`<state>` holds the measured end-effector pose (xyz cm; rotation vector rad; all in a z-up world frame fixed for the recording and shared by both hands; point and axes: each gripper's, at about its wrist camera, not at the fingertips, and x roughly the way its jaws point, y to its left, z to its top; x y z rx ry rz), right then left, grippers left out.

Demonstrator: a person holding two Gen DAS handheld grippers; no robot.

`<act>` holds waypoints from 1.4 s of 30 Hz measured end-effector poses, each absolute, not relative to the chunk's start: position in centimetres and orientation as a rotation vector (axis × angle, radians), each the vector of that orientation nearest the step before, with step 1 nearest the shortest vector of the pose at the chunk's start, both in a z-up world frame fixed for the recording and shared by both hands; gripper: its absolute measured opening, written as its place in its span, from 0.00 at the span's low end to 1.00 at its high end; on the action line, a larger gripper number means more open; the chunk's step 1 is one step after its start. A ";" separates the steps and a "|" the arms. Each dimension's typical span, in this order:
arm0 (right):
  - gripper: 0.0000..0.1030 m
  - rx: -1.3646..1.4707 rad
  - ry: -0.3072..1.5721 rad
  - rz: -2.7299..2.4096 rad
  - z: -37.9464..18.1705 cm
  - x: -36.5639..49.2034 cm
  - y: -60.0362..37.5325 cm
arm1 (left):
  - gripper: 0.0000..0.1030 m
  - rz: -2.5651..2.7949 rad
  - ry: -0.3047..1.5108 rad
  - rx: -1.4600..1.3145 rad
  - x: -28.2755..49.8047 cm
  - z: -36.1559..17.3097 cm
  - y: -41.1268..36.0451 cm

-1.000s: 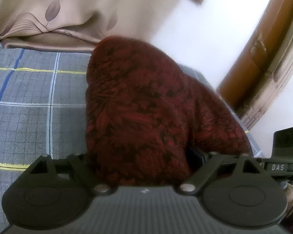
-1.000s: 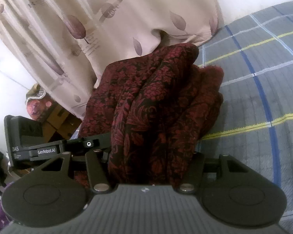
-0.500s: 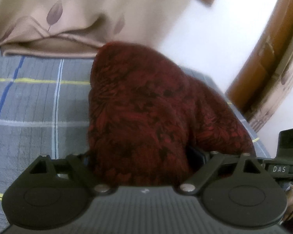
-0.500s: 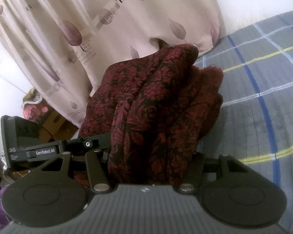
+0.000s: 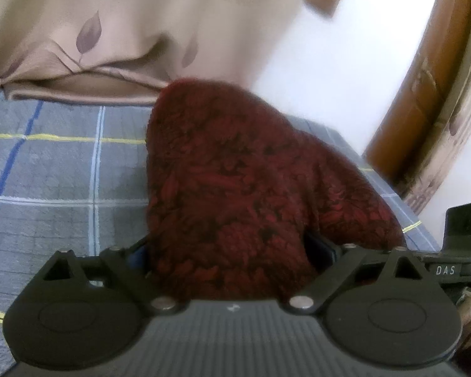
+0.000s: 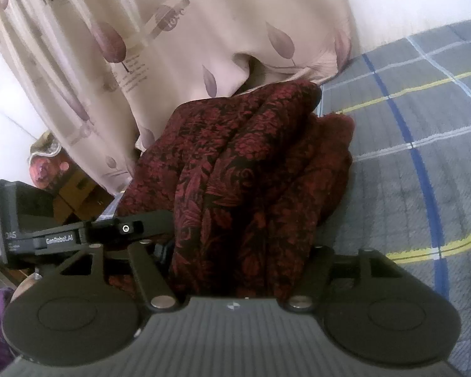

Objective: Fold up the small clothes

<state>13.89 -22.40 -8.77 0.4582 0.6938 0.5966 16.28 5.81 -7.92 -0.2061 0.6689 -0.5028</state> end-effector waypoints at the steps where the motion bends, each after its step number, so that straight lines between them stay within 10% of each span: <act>1: 0.66 0.458 0.694 0.597 -8.8 13.9 -22.4 | 0.94 -0.493 0.654 -0.195 15.8 -7.6 5.9; 42: 0.98 0.071 0.565 0.217 -4.0 7.5 -20.4 | 0.98 -0.084 0.392 0.075 3.7 -5.2 3.9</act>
